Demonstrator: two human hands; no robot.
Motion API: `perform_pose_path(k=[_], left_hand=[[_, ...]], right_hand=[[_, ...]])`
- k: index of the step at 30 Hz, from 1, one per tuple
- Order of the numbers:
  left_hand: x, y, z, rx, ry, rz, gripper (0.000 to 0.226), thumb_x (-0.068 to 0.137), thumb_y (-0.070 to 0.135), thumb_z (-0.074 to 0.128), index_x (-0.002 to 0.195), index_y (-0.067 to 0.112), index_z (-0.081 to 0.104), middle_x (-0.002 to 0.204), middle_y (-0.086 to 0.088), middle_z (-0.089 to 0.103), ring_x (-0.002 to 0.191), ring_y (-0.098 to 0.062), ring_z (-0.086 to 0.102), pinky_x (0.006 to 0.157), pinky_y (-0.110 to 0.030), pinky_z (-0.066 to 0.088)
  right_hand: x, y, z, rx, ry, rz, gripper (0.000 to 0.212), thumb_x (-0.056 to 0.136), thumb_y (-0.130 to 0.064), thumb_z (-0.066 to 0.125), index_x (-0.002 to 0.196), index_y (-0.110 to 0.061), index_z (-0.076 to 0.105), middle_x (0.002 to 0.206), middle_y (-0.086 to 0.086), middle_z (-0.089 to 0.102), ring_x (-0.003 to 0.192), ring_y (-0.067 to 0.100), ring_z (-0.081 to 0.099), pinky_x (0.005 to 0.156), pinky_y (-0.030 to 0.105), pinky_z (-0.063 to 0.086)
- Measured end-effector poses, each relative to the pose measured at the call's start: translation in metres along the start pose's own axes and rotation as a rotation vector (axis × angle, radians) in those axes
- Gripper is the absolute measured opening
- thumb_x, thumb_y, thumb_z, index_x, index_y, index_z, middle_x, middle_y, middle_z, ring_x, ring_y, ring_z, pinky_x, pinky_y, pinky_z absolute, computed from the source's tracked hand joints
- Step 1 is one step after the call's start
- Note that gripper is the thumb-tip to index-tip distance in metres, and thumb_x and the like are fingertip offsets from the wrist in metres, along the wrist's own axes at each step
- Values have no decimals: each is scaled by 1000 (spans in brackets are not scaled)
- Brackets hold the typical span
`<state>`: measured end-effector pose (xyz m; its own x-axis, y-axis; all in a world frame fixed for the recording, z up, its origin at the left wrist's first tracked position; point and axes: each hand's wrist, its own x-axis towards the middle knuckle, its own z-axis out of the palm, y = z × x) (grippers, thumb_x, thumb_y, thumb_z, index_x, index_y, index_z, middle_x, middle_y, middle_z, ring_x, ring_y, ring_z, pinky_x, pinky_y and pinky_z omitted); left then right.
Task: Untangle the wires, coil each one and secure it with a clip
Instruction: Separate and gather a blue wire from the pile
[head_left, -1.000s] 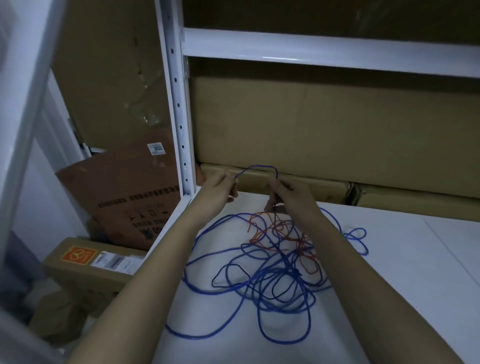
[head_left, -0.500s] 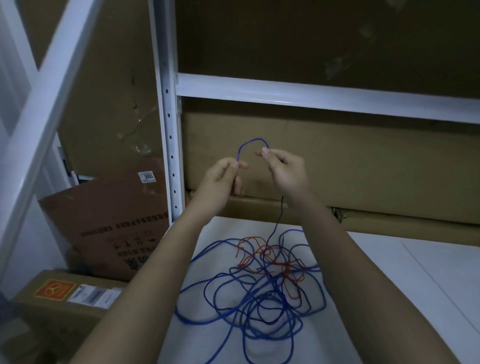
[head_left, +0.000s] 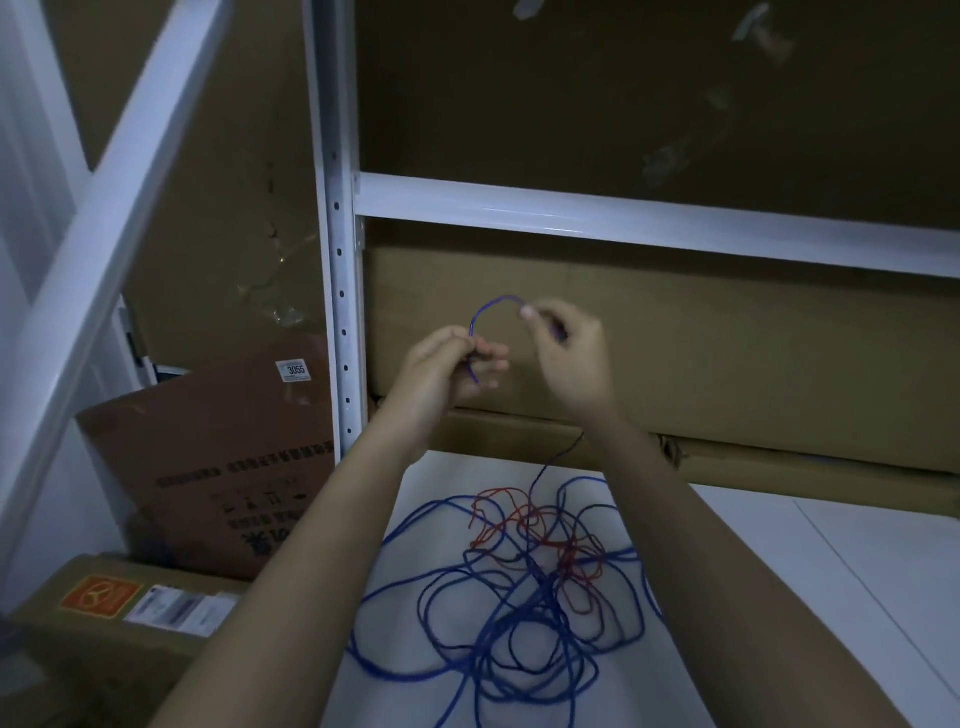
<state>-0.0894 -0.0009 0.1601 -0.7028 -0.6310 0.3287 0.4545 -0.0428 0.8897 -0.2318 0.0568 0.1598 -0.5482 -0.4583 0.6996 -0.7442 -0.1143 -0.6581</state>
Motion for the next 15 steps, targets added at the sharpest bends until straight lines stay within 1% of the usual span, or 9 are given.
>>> perform_pose_path(k=[3, 5, 6, 8, 9, 11, 12, 13, 15], left_hand=[[-10, -11, -10, -120, 29, -71, 25, 102, 7, 32, 88, 5, 52, 57, -3, 66, 53, -11, 64, 57, -21, 55], [-14, -19, -18, -111, 40, -91, 22, 103, 10, 33, 100, 2, 53, 59, -1, 65, 55, -12, 64, 61, -23, 56], [-17, -25, -22, -98, 46, -97, 22, 104, 12, 34, 104, 2, 53, 62, 0, 67, 59, -12, 65, 65, -24, 57], [-21, -35, -28, -105, 58, -121, 24, 105, 15, 33, 104, 4, 55, 73, 0, 72, 71, -12, 70, 76, -26, 58], [-23, -40, -30, -122, 60, -132, 26, 105, 15, 32, 104, 5, 55, 81, -3, 74, 79, -13, 71, 83, -27, 57], [-26, -48, -33, -148, 55, -154, 27, 106, 15, 29, 109, 4, 53, 99, -7, 72, 94, -16, 69, 93, -30, 53], [-27, -53, -35, -149, 50, -166, 28, 106, 15, 28, 113, 1, 51, 108, -10, 68, 100, -18, 67, 98, -31, 50], [-28, -57, -35, -149, 49, -175, 29, 105, 14, 28, 119, -1, 49, 115, -13, 65, 105, -20, 65, 102, -33, 46], [-29, -67, -38, -119, 56, -190, 32, 105, 13, 28, 129, -2, 44, 127, -15, 58, 114, -21, 59, 106, -32, 42]], right_hand=[[-44, 22, 7, 65, -297, 151, 29, 97, -15, 54, 69, -23, 59, 52, -14, 56, 49, -1, 46, 55, 18, 35], [-74, 26, 9, 61, -489, 195, 34, 100, -21, 48, 69, -22, 60, 56, -7, 56, 46, 3, 43, 53, 21, 36], [-87, 28, 11, 53, -549, 202, 32, 102, -23, 45, 76, -17, 63, 60, -1, 57, 46, 5, 43, 53, 21, 37], [-110, 32, 14, 11, -628, 213, 28, 103, -25, 40, 105, -14, 66, 68, 1, 60, 48, 3, 47, 55, 18, 39], [-119, 32, 16, -35, -658, 202, 30, 104, -28, 38, 118, -17, 62, 71, -1, 61, 52, 1, 51, 57, 17, 41], [-134, 29, 17, -133, -716, 102, 33, 103, -32, 37, 128, -21, 56, 72, -4, 62, 62, 4, 56, 63, 23, 49], [-141, 27, 16, -171, -732, 37, 33, 103, -32, 37, 127, -19, 56, 71, -4, 60, 62, 7, 55, 62, 26, 48], [-145, 25, 14, -203, -748, -24, 32, 103, -31, 37, 121, -16, 58, 69, -3, 58, 61, 9, 52, 60, 28, 45], [-152, 20, 10, -257, -781, -124, 29, 102, -30, 39, 104, -11, 61, 66, 1, 56, 58, 15, 49, 57, 35, 41]])
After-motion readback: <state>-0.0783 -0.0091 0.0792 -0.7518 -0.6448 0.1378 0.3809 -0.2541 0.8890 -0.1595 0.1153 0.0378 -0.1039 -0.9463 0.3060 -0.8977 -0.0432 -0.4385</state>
